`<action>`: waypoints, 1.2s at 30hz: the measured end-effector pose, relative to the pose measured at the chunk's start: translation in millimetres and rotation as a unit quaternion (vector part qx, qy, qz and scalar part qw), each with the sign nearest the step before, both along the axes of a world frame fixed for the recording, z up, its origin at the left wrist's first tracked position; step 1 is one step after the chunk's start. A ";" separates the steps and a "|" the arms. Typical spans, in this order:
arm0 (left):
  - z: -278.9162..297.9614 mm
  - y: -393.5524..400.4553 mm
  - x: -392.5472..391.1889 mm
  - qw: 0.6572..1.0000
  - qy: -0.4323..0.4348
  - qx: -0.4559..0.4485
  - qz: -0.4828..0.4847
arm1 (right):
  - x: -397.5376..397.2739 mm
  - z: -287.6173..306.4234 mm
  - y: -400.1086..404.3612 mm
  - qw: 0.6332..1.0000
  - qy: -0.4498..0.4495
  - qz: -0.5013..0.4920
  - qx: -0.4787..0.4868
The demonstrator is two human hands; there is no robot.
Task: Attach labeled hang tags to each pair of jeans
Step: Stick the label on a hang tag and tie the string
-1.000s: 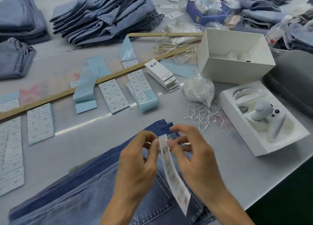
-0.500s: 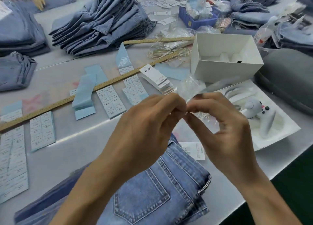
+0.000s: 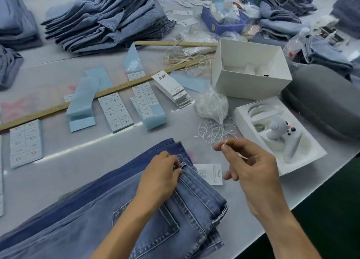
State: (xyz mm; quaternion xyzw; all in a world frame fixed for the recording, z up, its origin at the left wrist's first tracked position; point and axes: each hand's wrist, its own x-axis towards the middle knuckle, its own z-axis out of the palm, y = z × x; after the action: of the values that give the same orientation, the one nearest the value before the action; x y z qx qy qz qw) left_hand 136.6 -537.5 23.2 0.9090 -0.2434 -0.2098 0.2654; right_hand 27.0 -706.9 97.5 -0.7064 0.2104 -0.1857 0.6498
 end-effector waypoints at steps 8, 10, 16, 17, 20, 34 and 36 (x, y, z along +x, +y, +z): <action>6.8 18.0 22.3 0.944 0.194 -0.229 0.137 | 19.6 -28.3 41.2 0.935 0.193 0.091 -0.283; 10.3 24.4 24.8 0.920 0.246 -0.276 0.128 | 24.9 -38.5 59.4 0.903 0.231 0.118 -0.342; 9.4 36.8 26.0 0.910 0.280 -0.290 0.095 | 36.7 -54.3 83.5 0.891 0.235 0.060 -0.383; 9.2 38.5 26.0 0.906 0.287 -0.297 0.094 | 36.4 -55.5 85.4 0.899 0.229 0.050 -0.369; 7.8 41.1 25.0 0.906 0.275 -0.310 0.088 | 34.1 -60.9 87.2 0.937 0.201 0.007 -0.286; 4.0 31.9 12.2 0.962 0.141 -0.214 0.089 | 29.5 -69.8 85.9 0.970 0.183 -0.032 -0.156; 4.8 33.1 13.3 0.961 0.171 -0.210 0.059 | 28.3 -72.0 87.6 0.968 0.179 -0.048 -0.169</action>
State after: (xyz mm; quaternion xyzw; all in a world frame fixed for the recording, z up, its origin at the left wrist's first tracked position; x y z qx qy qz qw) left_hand 149.9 -504.4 28.0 0.7962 -0.1786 -0.2903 0.4999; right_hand 55.3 -619.2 25.5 -0.8169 0.3225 -0.1204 0.4627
